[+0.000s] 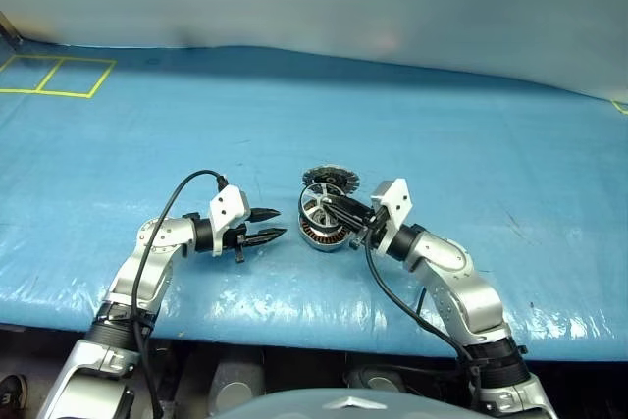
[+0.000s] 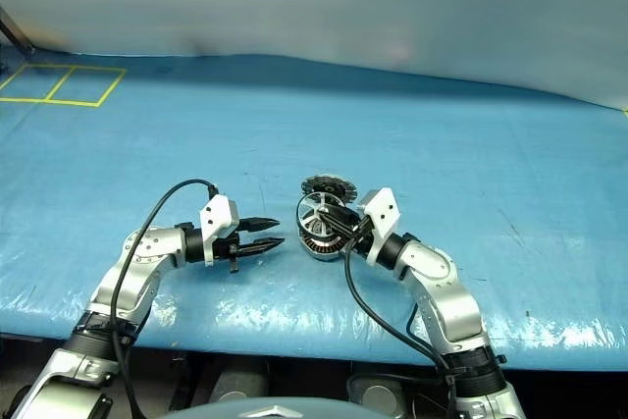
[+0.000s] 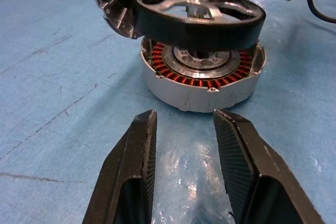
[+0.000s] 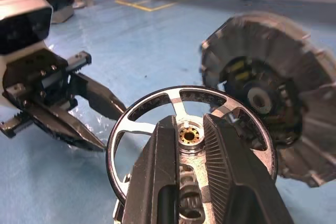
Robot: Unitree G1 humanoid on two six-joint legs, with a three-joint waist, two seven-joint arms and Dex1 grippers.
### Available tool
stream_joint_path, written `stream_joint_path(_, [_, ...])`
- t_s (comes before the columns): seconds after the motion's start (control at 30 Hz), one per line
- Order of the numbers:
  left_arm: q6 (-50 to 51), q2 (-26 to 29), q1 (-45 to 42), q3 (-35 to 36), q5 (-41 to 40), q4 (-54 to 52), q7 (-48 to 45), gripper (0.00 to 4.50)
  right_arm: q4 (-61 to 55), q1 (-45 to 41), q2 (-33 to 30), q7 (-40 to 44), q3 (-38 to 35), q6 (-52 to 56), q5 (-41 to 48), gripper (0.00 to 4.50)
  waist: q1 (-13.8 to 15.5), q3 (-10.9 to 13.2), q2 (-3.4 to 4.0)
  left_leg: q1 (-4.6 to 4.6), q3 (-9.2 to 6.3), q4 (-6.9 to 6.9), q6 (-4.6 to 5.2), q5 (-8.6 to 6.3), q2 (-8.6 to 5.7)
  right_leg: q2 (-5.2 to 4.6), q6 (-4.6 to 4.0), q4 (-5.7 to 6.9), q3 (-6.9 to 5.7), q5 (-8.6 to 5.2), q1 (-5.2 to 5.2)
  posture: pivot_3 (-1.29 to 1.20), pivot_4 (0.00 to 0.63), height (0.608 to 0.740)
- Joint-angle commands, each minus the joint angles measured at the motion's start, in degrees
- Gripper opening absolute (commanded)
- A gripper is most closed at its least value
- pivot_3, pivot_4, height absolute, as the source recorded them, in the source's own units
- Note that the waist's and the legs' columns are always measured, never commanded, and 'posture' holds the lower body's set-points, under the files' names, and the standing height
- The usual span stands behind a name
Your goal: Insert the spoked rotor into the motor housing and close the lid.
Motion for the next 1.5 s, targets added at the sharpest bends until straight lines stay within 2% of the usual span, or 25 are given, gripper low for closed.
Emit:
stream_joint_path(0.03, [-1.0,-0.4,-0.3,0.0,-0.5,-0.8,-0.1,1.80,-3.0,-0.9,0.2,-0.1,-1.9,0.7,2.7,0.35,0.0,0.0,0.00,0.00,0.00,0.00,0.00,0.00,0.00,0.00,0.00,0.00,0.00,0.00,0.00,0.00,0.150,0.740])
stream_joint_path(0.5, [-1.1,-1.0,0.3,0.1,-0.5,-0.7,0.1,1.80,-4.3,1.9,-2.3,-0.7,-2.8,1.8,2.3,0.35,0.0,0.0,0.00,0.00,0.00,-0.03,0.00,0.00,0.00,0.00,0.00,-0.02,0.00,0.00,-0.01,0.00,0.150,0.740])
stream_joint_path(0.87, [-1.4,-1.2,-0.1,-0.1,-0.3,0.0,-0.1,1.80,-8.4,6.4,-8.6,-1.8,-8.9,2.8,2.3,0.35,0.1,0.0,0.00,-0.01,0.02,-0.02,0.00,0.00,0.00,-0.02,-0.01,-0.04,0.01,-0.01,-0.02,0.00,0.150,0.740])
stream_joint_path(1.17, [-1.7,-1.4,-0.6,-0.4,-0.2,0.6,-0.3,1.80,-6.5,7.6,-10.9,-3.4,-10.9,3.2,1.0,0.35,0.1,0.0,0.00,-0.02,0.04,-0.02,0.00,-0.01,0.00,-0.03,-0.02,-0.06,0.01,-0.01,-0.02,0.00,0.150,0.740])
stream_joint_path(1.5, [-1.7,-1.1,-0.7,-0.3,-0.2,0.8,-0.3,1.80,-2.5,8.6,-12.0,-4.6,-10.1,4.6,-3.1,0.35,0.1,0.0,0.00,-0.03,0.05,-0.03,0.00,-0.01,-0.01,-0.04,-0.02,-0.08,0.01,-0.01,-0.02,0.00,0.150,0.740])
